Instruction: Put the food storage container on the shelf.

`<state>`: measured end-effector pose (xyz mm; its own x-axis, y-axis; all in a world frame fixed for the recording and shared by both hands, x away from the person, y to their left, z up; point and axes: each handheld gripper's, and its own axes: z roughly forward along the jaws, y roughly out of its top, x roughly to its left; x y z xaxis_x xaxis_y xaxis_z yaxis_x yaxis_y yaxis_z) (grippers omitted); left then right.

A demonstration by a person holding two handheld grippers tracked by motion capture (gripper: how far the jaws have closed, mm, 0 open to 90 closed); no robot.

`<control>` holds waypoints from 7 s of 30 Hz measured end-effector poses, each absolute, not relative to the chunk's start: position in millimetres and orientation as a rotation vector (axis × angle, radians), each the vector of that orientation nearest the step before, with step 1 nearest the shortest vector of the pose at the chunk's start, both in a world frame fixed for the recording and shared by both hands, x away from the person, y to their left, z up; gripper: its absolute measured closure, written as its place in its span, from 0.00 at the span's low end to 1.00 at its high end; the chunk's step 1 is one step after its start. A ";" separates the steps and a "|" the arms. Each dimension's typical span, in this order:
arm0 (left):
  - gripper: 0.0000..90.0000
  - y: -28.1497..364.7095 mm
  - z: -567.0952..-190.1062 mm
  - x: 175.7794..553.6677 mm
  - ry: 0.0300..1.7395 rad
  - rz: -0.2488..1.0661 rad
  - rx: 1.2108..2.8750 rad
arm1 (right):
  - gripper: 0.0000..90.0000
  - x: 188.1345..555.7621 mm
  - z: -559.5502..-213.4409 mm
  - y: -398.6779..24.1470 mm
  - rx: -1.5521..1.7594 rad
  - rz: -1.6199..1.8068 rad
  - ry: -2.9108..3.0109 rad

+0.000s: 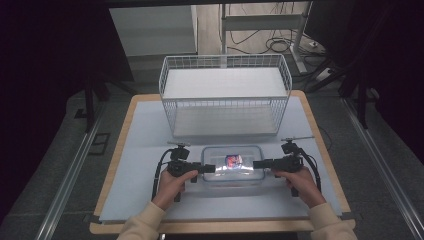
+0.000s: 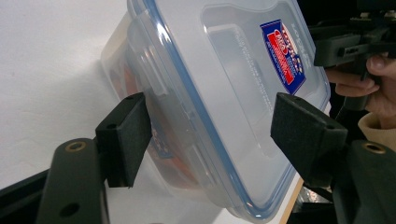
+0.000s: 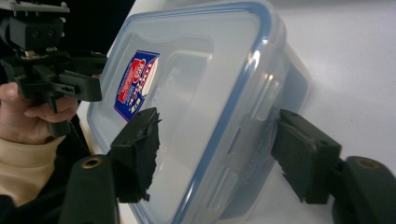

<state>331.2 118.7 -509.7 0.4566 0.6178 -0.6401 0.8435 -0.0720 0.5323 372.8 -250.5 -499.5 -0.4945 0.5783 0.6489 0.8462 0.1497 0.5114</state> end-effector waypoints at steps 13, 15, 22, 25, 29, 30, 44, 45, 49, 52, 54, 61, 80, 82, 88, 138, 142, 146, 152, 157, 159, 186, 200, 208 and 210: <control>0.40 123.5 -508.3 321.0 1.178 -0.260 1.787 | 0.46 367.3 -494.7 -255.8 -1.337 -1.285 -2.138; 0.41 124.8 -508.9 320.5 1.174 -0.264 1.778 | 0.47 367.3 -494.9 -256.8 -1.331 -1.291 -2.137; 0.44 128.1 -510.6 319.6 1.158 -0.275 1.758 | 0.50 366.0 -494.9 -259.7 -1.315 -1.300 -2.125; 0.45 129.2 -510.8 320.0 1.154 -0.283 1.754 | 0.50 365.6 -494.7 -259.5 -1.315 -1.300 -2.130; 0.47 130.3 -510.9 319.9 1.150 -0.288 1.751 | 0.51 365.3 -494.8 -260.4 -1.307 -1.305 -2.131; 0.47 130.2 -510.9 319.6 1.152 -0.286 1.750 | 0.51 365.2 -495.0 -260.7 -1.307 -1.307 -2.126; 0.53 129.6 -507.4 308.2 1.159 -0.245 1.708 | 0.55 351.2 -490.7 -261.7 -1.340 -1.360 -2.125; 0.53 129.3 -507.1 307.7 1.159 -0.241 1.709 | 0.55 350.1 -490.4 -261.6 -1.342 -1.365 -2.130; 0.54 128.9 -504.4 305.4 1.151 -0.216 1.713 | 0.56 347.0 -488.8 -262.0 -1.347 -1.378 -2.128; 0.55 128.3 -501.5 304.2 1.144 -0.190 1.724 | 0.56 345.5 -487.2 -262.1 -1.332 -1.408 -2.146; 0.55 128.8 -501.3 304.1 1.143 -0.188 1.721 | 0.56 344.9 -486.9 -261.7 -1.333 -1.408 -2.146; 0.58 131.7 -493.8 301.8 1.106 -0.182 1.696 | 0.56 343.4 -482.0 -262.5 -1.319 -1.445 -2.145; 0.58 133.8 -471.1 294.6 1.049 -0.105 1.695 | 0.56 332.1 -453.7 -260.0 -1.264 -1.556 -2.225; 0.58 133.9 -469.0 294.3 1.044 -0.103 1.694 | 0.56 331.0 -450.8 -259.6 -1.260 -1.567 -2.229; 0.58 134.4 -463.3 295.4 1.041 -0.100 1.685 | 0.56 330.0 -444.3 -259.5 -1.251 -1.591 -2.244; 0.58 156.3 -366.8 330.1 0.957 0.011 1.632 | 0.56 363.0 -344.8 -236.8 -1.155 -1.763 -2.320; 0.58 154.8 -362.4 336.8 0.955 0.013 1.633 | 0.56 369.2 -340.3 -237.8 -1.156 -1.766 -2.324; 0.58 154.7 -356.7 342.1 0.955 0.022 1.637 | 0.56 375.9 -335.9 -238.1 -1.154 -1.765 -2.324; 0.58 158.0 -347.5 346.5 0.956 0.036 1.629 | 0.55 384.3 -327.1 -234.7 -1.144 -1.785 -2.319; 0.58 162.5 -340.8 353.0 0.953 0.040 1.628 | 0.55 390.4 -320.0 -229.9 -1.138 -1.790 -2.326; 0.58 163.7 -337.9 356.8 0.952 0.040 1.629 | 0.55 393.3 -317.3 -228.7 -1.139 -1.790 -2.326; 0.58 174.1 -302.7 430.8 0.959 -0.017 1.608 | 0.55 457.1 -273.7 -219.3 -1.191 -1.773 -2.319; 0.58 181.5 -305.8 469.9 1.013 -0.069 1.616 | 0.55 498.1 -273.9 -210.5 -1.255 -1.714 -2.275; 0.57 179.6 -314.9 485.8 1.063 -0.100 1.613 | 0.54 512.1 -290.3 -210.6 -1.322 -1.657 -2.237; 0.57 179.2 -315.6 488.2 1.070 -0.099 1.600 | 0.54 514.7 -291.7 -211.5 -1.335 -1.659 -2.215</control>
